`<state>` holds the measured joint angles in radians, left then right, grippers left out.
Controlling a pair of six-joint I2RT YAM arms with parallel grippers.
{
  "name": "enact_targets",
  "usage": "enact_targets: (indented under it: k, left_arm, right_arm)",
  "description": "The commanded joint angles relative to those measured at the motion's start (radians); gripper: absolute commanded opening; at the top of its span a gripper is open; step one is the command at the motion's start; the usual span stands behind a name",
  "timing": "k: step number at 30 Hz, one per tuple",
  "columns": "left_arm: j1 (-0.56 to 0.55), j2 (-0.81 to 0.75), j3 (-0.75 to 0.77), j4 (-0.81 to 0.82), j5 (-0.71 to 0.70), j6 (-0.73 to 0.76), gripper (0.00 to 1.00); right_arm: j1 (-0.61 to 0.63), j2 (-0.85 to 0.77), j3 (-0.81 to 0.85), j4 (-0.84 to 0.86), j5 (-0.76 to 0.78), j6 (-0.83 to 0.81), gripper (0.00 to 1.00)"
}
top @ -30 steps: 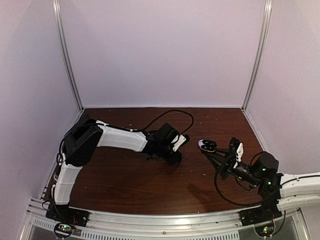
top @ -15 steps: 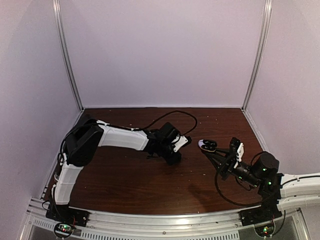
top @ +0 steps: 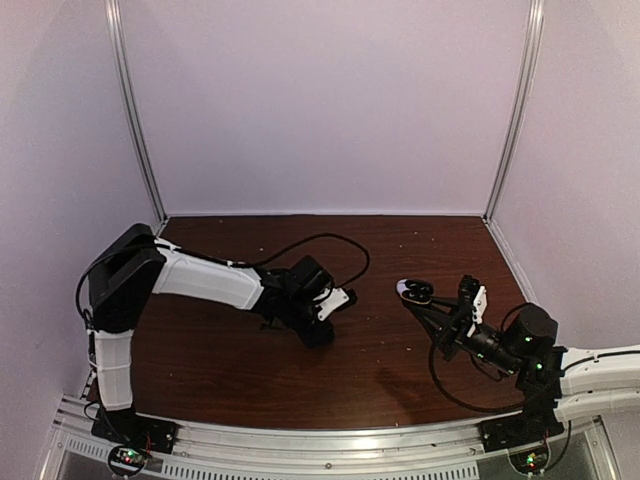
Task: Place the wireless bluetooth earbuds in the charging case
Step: Move the left earbud to the center of the board, then pick up the left earbud from the center of the board.
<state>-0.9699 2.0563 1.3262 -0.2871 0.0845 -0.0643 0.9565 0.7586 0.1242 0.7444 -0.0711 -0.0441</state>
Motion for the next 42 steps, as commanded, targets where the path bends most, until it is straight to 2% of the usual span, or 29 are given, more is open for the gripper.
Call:
enact_targets:
  k: [1,5,9,15,18,34,42]
  left_arm:
    - [-0.005,-0.114,-0.187,-0.095,0.01,-0.066,0.19]
    - [-0.016,-0.231,-0.326,-0.143,0.012,-0.131,0.19]
    - [-0.035,-0.286,-0.394,-0.214,0.002,-0.173,0.21]
    - [-0.048,-0.286,-0.361,-0.303,-0.002,-0.193,0.37]
    - [-0.048,-0.267,-0.317,-0.346,-0.008,-0.186,0.39]
    - [-0.049,-0.131,-0.127,-0.421,-0.054,-0.145,0.38]
    - [-0.048,-0.122,-0.108,-0.434,-0.056,-0.134,0.31]
  right_arm:
    - [-0.005,0.006,0.018,0.015,-0.012,0.01,0.0]
    - [-0.005,0.017,0.023,0.02,-0.021,0.01,0.0]
    - [-0.005,0.036,0.027,0.024,-0.03,0.013,0.0]
    - [-0.004,0.04,0.034,0.016,-0.036,0.015,0.0]
    - [-0.005,0.03,0.03,0.013,-0.034,0.017,0.0]
    - [-0.005,-0.04,0.008,-0.023,-0.008,0.017,0.0]
    - [-0.005,-0.043,0.006,-0.025,-0.004,0.014,0.0]
